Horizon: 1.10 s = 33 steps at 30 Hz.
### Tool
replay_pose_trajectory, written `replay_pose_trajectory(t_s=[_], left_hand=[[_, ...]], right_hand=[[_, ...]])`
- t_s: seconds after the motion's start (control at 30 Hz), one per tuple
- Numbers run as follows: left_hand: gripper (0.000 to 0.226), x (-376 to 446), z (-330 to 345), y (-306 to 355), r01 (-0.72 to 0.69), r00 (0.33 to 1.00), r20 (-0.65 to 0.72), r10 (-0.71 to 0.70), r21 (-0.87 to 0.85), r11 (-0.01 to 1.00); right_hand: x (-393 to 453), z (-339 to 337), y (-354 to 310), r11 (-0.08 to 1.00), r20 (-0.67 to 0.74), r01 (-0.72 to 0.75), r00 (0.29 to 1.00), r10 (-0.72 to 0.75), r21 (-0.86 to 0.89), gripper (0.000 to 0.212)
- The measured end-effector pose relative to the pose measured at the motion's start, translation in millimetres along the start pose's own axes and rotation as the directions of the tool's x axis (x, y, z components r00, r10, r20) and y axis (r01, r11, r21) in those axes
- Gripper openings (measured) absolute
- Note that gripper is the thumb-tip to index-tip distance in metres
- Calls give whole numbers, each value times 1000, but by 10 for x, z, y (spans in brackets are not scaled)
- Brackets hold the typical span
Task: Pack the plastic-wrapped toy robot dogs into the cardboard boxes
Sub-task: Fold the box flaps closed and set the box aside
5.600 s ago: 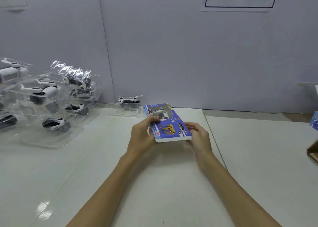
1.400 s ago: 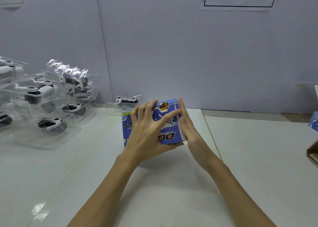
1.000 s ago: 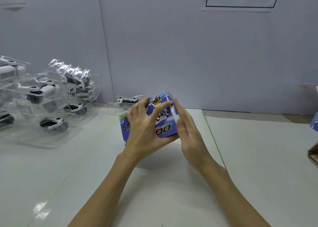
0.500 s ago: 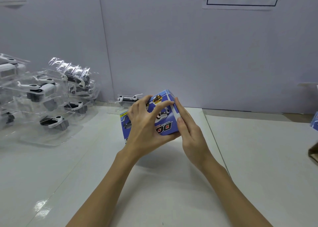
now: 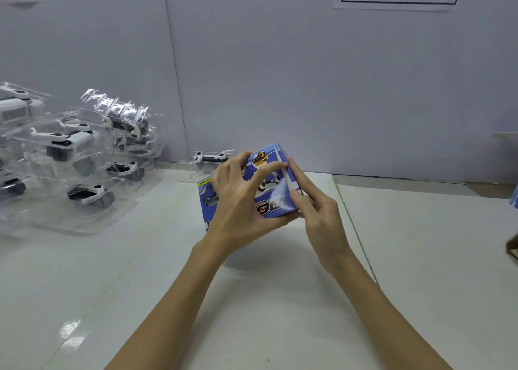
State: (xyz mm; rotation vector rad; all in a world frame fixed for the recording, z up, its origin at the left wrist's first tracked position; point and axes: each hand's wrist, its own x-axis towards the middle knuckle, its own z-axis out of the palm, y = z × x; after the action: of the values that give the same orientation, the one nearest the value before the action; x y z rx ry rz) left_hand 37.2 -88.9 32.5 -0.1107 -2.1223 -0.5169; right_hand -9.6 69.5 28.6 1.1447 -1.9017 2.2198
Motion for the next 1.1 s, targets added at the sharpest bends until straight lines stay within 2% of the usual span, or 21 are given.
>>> replay_pose_trajectory(t_s=[0.17,0.33,0.47,0.57,0.63,0.73,0.87,0.93,1.1], left_hand=[[79,-4,11,-28,-17,1000,15,17,2,1000],[83,-8,7,-24,-12,1000,-2,12,-4,1000],[83,-14,-10,-42,-13,1000,-1,13,-4,1000],[77,-6,3,-59,-38,999,19,38,31,999],[72,7,7,-91,-75,995,67,72,39,996],[62,22,-12,-130,-164,976,145,161,4,987],[48,30,-32,-108,-263,952,155,263,-15,965],[46,28,-51,-75,-267,949,177,261,11,964],[42,54,-171,3,-171,955,246,166,-2,985]], right_hand=[[22,-119,-6,998,29,-57,998,57,5,50],[-50,55,60,997,-22,22,999,-23,-70,46],[-80,80,51,992,22,52,999,-50,-113,49],[-42,-35,14,1000,41,-19,999,20,-11,52],[-1,-132,-26,997,51,-76,996,76,-1,55],[15,-197,-33,990,67,-142,988,139,29,48],[13,-197,0,985,71,-169,983,167,32,45],[21,-206,8,984,81,-179,981,176,24,46],[18,-192,-5,977,176,-211,963,205,21,49]])
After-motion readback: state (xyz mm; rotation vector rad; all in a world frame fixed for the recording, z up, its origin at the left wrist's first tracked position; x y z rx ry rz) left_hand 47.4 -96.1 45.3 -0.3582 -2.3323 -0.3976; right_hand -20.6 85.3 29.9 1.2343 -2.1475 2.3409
